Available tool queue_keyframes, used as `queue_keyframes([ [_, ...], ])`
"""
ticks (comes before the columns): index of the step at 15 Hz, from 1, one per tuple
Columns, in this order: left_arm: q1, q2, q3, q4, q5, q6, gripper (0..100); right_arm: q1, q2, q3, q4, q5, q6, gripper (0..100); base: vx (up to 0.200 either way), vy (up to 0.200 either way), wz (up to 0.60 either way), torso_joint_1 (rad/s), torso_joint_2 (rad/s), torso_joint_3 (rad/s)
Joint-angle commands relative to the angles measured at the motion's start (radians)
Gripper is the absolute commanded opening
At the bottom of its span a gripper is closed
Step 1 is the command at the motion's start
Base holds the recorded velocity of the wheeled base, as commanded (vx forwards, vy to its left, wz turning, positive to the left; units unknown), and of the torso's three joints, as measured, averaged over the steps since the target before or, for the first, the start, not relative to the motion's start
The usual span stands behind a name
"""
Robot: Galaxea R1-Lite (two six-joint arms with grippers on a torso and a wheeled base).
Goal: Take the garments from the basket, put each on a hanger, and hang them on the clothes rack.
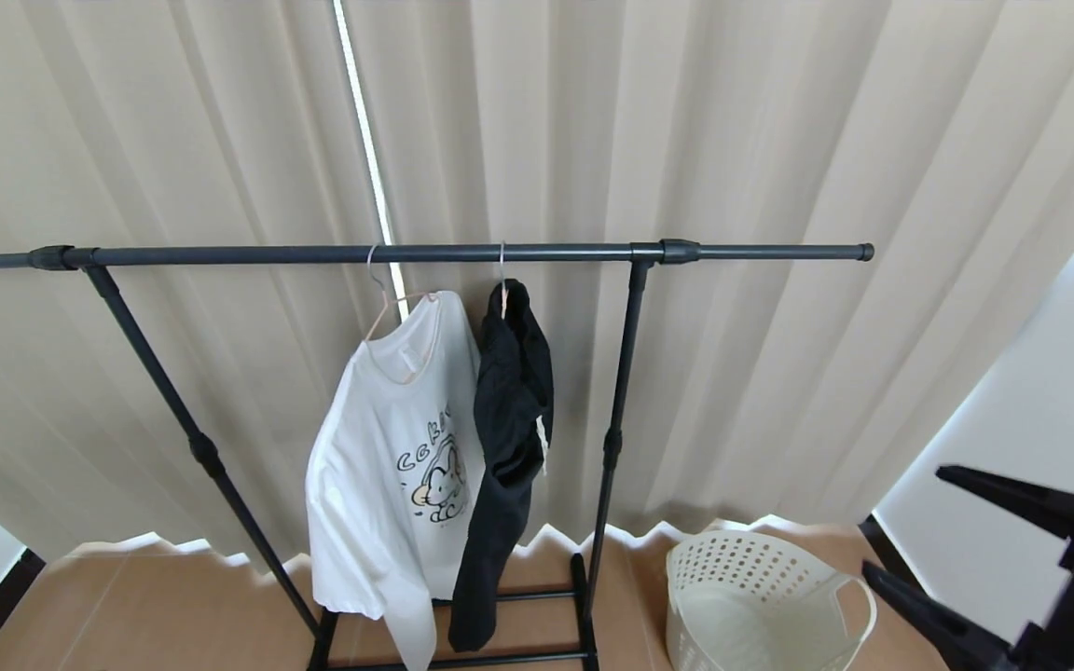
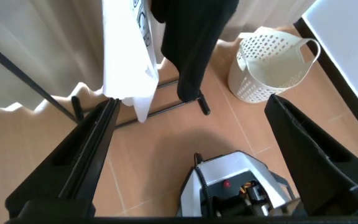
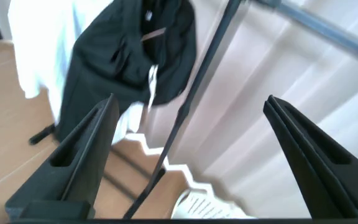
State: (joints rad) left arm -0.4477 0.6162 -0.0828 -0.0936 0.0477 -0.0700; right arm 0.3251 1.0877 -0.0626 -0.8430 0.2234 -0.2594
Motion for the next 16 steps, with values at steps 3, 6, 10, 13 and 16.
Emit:
queue_keyframes([
  [3,0.018,-0.279,0.067,0.114,-0.045,0.007,100,-0.006,-0.735,0.052,0.69,-0.033,0.094,100,0.0,0.0,0.0,0.0,0.0,0.0],
  [6,0.199,-0.305,0.069,0.121,0.034,0.059,100,-0.072,-1.003,0.001,0.975,-0.093,0.098,100,0.0,0.0,0.0,0.0,0.0,0.0],
  [10,0.317,-0.516,0.069,0.121,0.035,0.091,100,-0.141,-1.005,0.003,0.97,-0.18,0.103,100,0.0,0.0,0.0,0.0,0.0,0.0],
  [13,0.336,-0.512,0.069,0.121,0.054,0.067,100,-0.204,-1.006,0.003,0.972,-0.184,0.103,100,0.0,0.0,0.0,0.0,0.0,0.0],
  [16,0.484,-0.543,0.08,0.098,-0.045,0.068,100,-0.322,-1.088,0.009,0.958,-0.176,0.103,100,0.0,0.0,0.0,0.0,0.0,0.0],
])
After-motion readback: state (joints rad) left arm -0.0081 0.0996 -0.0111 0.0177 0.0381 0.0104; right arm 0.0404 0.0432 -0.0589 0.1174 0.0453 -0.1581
